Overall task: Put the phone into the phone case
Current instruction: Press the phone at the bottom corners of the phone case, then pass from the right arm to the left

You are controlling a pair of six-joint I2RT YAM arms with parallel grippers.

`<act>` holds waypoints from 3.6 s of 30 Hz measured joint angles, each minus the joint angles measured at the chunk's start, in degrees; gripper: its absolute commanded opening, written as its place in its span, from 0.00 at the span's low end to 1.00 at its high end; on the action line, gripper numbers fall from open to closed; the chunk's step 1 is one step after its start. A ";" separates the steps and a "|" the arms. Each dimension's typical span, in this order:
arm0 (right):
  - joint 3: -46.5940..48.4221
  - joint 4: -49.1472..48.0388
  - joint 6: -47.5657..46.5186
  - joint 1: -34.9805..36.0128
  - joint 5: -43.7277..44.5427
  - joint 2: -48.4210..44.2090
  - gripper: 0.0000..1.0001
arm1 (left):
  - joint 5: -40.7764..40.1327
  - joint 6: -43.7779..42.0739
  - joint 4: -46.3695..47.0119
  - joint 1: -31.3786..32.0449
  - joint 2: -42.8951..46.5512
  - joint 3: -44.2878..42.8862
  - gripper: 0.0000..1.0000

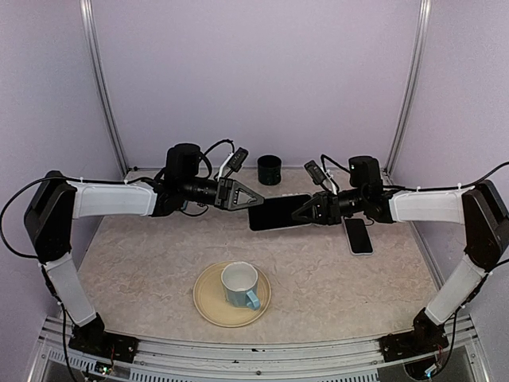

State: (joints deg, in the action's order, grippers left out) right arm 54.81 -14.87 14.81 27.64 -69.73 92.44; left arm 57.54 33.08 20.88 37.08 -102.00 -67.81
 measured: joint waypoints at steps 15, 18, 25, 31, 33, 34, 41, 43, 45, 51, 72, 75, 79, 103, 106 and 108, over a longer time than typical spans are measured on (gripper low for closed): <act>-0.46 -5.66 6.16 -0.04 -0.46 0.00 0.00 | -5.20 -2.12 -4.94 0.70 0.87 -1.03 0.00; -0.90 -6.05 7.56 -0.17 -0.31 0.07 0.00 | -4.90 -2.16 -5.09 0.98 1.09 -1.14 0.00; -1.01 -6.16 8.63 -0.17 -0.46 0.07 0.00 | -4.87 -2.08 -5.35 0.98 1.16 -1.16 0.25; -1.01 -7.15 8.26 0.00 -0.04 -0.04 0.00 | -5.57 -0.17 -6.36 0.50 1.27 -1.11 0.45; -1.01 -7.54 8.22 0.00 -0.02 -0.13 0.00 | -5.57 0.42 -6.34 0.22 1.44 -0.96 0.54; -1.01 -7.69 8.22 0.00 -0.07 -0.22 0.00 | -5.60 0.59 -6.34 0.04 1.60 -0.83 0.60; -1.46 -9.92 9.22 -0.02 -0.07 -1.20 0.00 | -6.58 1.53 -5.11 -1.07 3.52 1.44 0.73; -1.97 -10.67 9.94 -0.09 -0.04 -1.55 0.00 | -6.58 1.84 -4.11 -1.05 3.72 2.12 0.75; -2.43 -11.30 10.67 -0.37 0.07 -1.73 0.00 | -6.54 2.40 -3.19 -1.05 3.74 2.69 0.77; -3.02 -12.76 12.09 -0.85 1.05 -2.16 0.00 | -6.49 3.02 -1.60 -1.05 3.74 4.04 0.81; -3.02 -15.76 20.48 -1.62 5.44 -2.23 0.00 | -5.01 3.93 1.90 0.46 3.72 4.92 0.47; -3.02 -15.91 21.20 -1.62 5.42 -2.23 0.00 | -4.83 4.20 2.54 0.57 3.72 4.92 0.41; -3.02 -16.37 21.97 -1.62 5.25 -2.25 0.00 | -4.90 4.26 2.71 0.57 3.65 4.92 0.36; -3.02 -13.35 19.89 -1.62 5.29 -4.09 0.10 | -3.34 4.31 5.62 0.90 2.95 4.94 0.00; -3.02 -12.83 19.43 -1.62 5.29 -4.17 0.29 | -3.37 4.17 5.68 0.94 2.93 5.09 0.00; -3.02 -12.66 18.47 -1.62 5.90 -4.15 0.35 | -3.37 4.70 5.60 1.14 2.93 5.16 0.00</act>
State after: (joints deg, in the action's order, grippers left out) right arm 51.79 -27.53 33.28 26.02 -63.83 88.29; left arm 54.17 37.78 26.48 38.22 -99.07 -62.65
